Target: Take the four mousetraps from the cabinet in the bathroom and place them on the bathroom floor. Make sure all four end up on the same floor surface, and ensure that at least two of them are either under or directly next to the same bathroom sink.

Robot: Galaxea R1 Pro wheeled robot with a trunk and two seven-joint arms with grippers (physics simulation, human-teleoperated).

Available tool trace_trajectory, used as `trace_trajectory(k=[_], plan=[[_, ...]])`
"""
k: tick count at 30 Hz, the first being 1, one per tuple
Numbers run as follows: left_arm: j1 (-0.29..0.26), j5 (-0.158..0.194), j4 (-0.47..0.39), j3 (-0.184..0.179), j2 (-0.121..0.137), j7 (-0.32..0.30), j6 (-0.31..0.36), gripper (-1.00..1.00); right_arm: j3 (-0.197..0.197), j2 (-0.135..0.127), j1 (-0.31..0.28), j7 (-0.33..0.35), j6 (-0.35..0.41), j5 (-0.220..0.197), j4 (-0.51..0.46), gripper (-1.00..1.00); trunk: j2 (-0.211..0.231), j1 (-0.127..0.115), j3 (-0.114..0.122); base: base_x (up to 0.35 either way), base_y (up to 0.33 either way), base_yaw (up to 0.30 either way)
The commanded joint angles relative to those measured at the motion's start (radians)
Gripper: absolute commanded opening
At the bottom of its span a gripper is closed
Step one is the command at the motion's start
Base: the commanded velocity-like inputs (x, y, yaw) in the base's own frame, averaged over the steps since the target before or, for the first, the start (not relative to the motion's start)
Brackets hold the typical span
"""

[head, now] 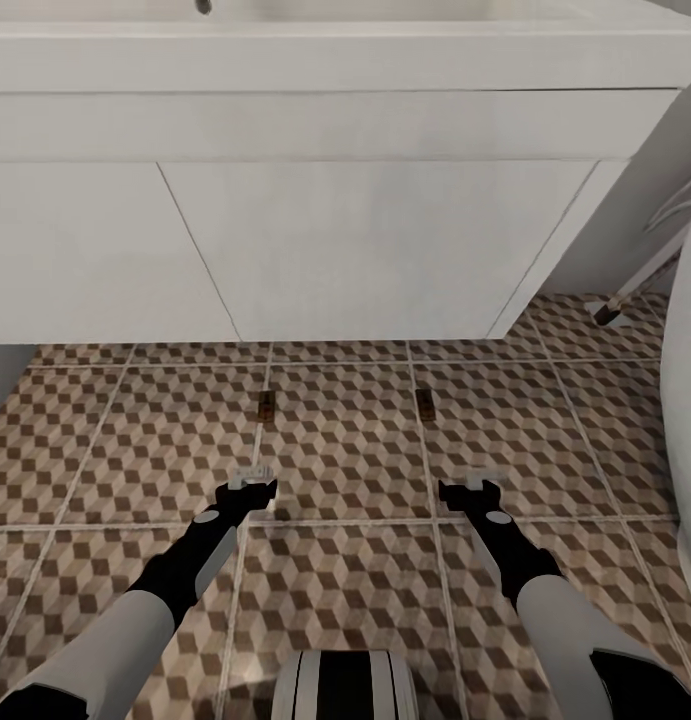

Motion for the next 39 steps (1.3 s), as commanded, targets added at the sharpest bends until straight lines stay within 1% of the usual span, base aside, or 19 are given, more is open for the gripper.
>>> trace_trajectory(k=[1, 22, 39], plan=[[0.0, 0.01, -0.002, -0.008, 0.001, 0.008, 0.005, 1.0, -0.004, 0.001, -0.001, -0.001, -0.003, 0.009, 0.001, 1.0, 0.0, -0.001, 0.003, 0.0, 0.0, 0.0], [0.0, 0.009, -0.002, -0.008, -0.013, 0.007, 0.008, 1.0, 0.0, 0.001, -0.001, 0.0, -0.003, 0.009, 0.001, 1.0, 0.005, -0.01, 0.085, 0.0, 0.0, 0.0], [0.0, 0.007, -0.002, -0.008, -0.014, 0.007, 0.008, 1.0, 0.002, 0.001, -0.001, 0.008, -0.004, 0.009, 0.0, 1.0, 0.009, -0.018, 0.15, 0.0, 0.0, 0.0]])
